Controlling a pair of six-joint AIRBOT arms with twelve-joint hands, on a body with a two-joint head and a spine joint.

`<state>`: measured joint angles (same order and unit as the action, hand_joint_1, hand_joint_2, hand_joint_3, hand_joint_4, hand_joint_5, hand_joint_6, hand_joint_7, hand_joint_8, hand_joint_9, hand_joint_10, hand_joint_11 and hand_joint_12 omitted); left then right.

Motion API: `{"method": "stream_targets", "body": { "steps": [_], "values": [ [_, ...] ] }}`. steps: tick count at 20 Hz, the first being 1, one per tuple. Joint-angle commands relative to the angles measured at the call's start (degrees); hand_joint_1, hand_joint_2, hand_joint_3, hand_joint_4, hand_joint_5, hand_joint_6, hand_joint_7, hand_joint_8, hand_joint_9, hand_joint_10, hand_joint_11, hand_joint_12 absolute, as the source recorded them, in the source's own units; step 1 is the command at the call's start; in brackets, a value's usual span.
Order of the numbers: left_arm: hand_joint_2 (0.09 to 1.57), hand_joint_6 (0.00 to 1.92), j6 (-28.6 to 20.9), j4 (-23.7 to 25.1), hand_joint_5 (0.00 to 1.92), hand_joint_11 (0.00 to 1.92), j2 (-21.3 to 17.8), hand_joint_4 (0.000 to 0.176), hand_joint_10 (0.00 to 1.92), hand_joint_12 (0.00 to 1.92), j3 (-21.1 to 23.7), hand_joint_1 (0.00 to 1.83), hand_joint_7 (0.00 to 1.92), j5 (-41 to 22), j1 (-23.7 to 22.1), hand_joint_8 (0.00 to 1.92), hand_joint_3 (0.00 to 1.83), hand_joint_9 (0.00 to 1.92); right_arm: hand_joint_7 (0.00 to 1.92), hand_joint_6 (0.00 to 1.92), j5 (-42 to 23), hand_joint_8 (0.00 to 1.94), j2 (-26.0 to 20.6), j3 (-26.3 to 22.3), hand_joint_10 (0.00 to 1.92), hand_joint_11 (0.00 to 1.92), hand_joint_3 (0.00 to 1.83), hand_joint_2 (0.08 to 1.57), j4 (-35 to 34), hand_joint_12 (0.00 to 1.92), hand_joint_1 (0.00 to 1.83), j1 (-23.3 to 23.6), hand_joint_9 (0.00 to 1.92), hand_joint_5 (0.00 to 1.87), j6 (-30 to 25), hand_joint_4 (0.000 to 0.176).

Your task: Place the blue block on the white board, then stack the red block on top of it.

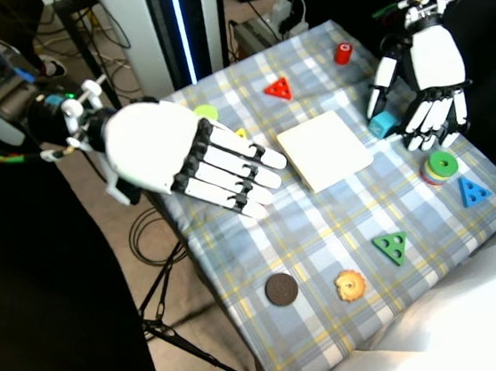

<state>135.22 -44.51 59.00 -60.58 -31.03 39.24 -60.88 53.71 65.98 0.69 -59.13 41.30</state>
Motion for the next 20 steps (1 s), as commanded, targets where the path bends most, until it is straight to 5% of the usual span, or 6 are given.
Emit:
{"method": "stream_targets", "body": {
  "steps": [1,5,6,12,16,20],
  "values": [
    [1.11,0.96,-2.24,4.0,0.98,0.04,-1.08,0.109,0.0,0.64,0.31,1.04,0.74,-7.86,-1.43,0.0,0.0,0.58,0.34,0.0,-6.91,0.0,0.07,0.14,0.0,0.25,0.0,1.39,-1.15,0.32,0.45,0.43,0.37,0.3,-0.39,0.024],
    [1.09,0.88,-10.71,14.13,1.04,0.07,-1.64,0.088,0.0,0.5,1.85,1.07,0.68,-8.53,-4.91,0.0,0.0,0.53,0.34,0.0,-6.92,0.0,0.11,0.23,0.0,0.27,0.0,1.39,-1.15,0.32,0.45,0.43,0.38,0.29,-0.39,0.02],
    [1.08,0.87,-11.83,16.01,1.05,0.08,-1.21,0.136,0.0,0.5,2.07,1.06,0.69,-8.62,-5.72,0.0,0.0,0.54,0.35,0.0,-6.92,0.0,0.17,0.29,0.01,0.28,0.0,1.39,-1.15,0.32,0.49,0.44,0.39,0.29,-0.39,0.022],
    [1.07,0.8,-12.3,19.99,1.08,0.03,4.58,0.042,0.0,0.66,-0.12,1.1,0.71,-5.8,-8.81,0.0,0.0,0.57,0.36,0.0,-6.93,0.0,0.68,0.6,0.0,0.23,0.0,1.36,-0.79,0.44,0.39,0.86,0.4,0.3,-0.39,0.03],
    [1.09,0.9,-12.32,19.34,1.02,0.0,8.12,0.106,0.0,0.65,-3.61,1.06,0.71,-2.18,-9.69,0.0,0.0,0.51,0.36,0.0,-6.94,0.0,0.67,0.6,0.0,0.18,0.0,1.37,-0.18,0.52,0.42,1.15,0.39,0.3,-0.78,0.016],
    [1.09,0.89,-12.33,18.95,1.03,0.0,9.61,0.07,0.0,0.69,-5.35,1.07,0.71,-0.76,-10.64,0.0,0.0,0.52,0.36,0.0,-6.94,0.0,0.67,0.6,0.0,0.17,0.0,1.38,-0.08,0.51,0.41,1.15,0.38,0.31,-0.95,0.013]
  ]
}}
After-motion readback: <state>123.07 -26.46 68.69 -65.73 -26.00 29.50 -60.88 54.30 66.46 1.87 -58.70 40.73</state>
